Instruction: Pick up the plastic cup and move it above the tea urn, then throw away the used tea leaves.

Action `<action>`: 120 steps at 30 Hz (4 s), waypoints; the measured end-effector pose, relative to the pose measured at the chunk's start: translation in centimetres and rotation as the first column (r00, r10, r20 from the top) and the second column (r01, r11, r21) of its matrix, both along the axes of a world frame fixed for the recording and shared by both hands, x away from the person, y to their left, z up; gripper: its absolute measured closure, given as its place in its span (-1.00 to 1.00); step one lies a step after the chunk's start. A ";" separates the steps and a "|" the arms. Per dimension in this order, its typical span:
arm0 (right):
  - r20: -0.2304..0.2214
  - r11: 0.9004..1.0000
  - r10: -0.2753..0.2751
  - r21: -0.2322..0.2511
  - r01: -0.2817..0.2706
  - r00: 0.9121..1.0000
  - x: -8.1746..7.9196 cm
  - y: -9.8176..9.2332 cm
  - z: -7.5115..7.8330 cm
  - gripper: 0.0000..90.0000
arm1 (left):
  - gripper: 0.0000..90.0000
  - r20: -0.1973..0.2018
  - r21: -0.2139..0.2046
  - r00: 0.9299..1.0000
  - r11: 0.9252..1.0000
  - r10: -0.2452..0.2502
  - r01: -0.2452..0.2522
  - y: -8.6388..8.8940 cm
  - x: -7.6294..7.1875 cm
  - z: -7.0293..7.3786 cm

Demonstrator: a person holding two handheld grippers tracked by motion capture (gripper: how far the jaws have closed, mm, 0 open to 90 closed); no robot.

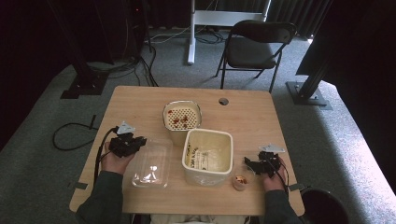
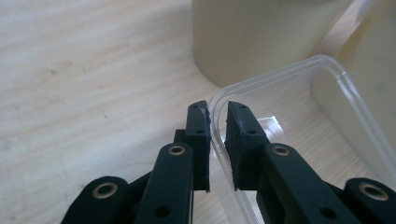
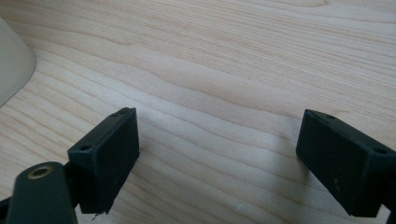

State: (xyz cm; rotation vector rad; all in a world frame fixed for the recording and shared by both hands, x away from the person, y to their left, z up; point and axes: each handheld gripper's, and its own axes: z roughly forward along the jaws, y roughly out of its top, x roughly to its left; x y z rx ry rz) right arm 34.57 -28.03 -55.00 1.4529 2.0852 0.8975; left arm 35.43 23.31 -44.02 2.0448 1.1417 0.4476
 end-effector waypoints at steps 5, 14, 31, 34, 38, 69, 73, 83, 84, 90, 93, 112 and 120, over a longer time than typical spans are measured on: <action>0.000 1.000 0.000 0.000 0.000 1.000 0.0 0.0 0.0 -0.72 | 0.84 0.038 -0.003 0.999 1.000 -0.024 0.025 -0.4 0.4 2.1; 0.001 1.000 0.000 0.000 0.000 1.000 0.0 0.0 0.0 -0.72 | 0.85 0.087 0.018 0.995 0.999 -0.052 0.051 -0.8 1.1 5.3; 0.001 1.000 0.000 0.001 0.000 1.000 0.0 0.0 0.0 -0.72 | 0.86 0.160 -0.129 0.979 0.981 -0.123 0.145 -0.5 0.6 9.2; 0.000 1.000 -0.001 0.001 0.001 1.000 0.0 0.0 0.0 -0.72 | 0.86 0.175 -0.143 0.975 0.976 -0.136 0.161 -1.1 0.7 10.2; 0.001 1.000 0.000 0.000 0.000 1.000 0.0 0.0 0.0 -0.72 | 0.86 0.193 -0.165 0.970 0.970 -0.147 0.179 -2.2 1.0 11.4; 0.001 1.000 0.001 0.000 -0.001 1.000 0.0 0.0 0.0 -0.72 | 0.84 0.174 -0.260 0.922 0.887 -0.346 0.382 -14.6 4.0 12.8; 0.001 1.000 0.002 0.000 -0.002 1.000 0.0 0.0 0.0 -0.72 | 0.37 0.153 -0.236 0.917 0.888 -0.367 0.395 -15.3 4.2 11.7; 0.002 1.000 0.006 0.000 -0.006 1.000 0.0 0.0 0.0 -0.72 | 0.17 0.160 -0.200 0.916 0.897 -0.367 0.394 -14.1 3.6 10.8; 0.002 1.000 0.007 -0.001 -0.007 1.000 -0.1 0.0 0.0 -0.72 | 0.16 0.160 -0.188 0.916 0.900 -0.367 0.393 -14.0 3.5 10.7; 0.002 1.000 0.015 -0.002 -0.015 1.000 -0.2 0.0 0.0 -0.72 | 0.12 0.163 -0.174 0.931 0.920 -0.325 0.352 -12.1 2.7 9.5; 0.001 1.000 0.017 -0.002 -0.017 1.000 -0.2 -0.1 0.0 -0.72 | 0.11 0.166 -0.177 0.940 0.929 -0.298 0.326 -11.0 2.5 9.0; 0.003 0.999 0.036 0.000 -0.036 0.999 -0.5 -0.1 0.0 -0.71 | 0.02 0.248 -0.065 0.963 0.990 -0.106 0.125 -6.7 0.8 6.1; 0.006 0.999 0.050 -0.002 -0.050 0.999 -0.8 -0.2 0.0 -0.69 | -0.01 0.226 -0.025 0.972 0.997 -0.062 0.070 -5.1 0.5 3.6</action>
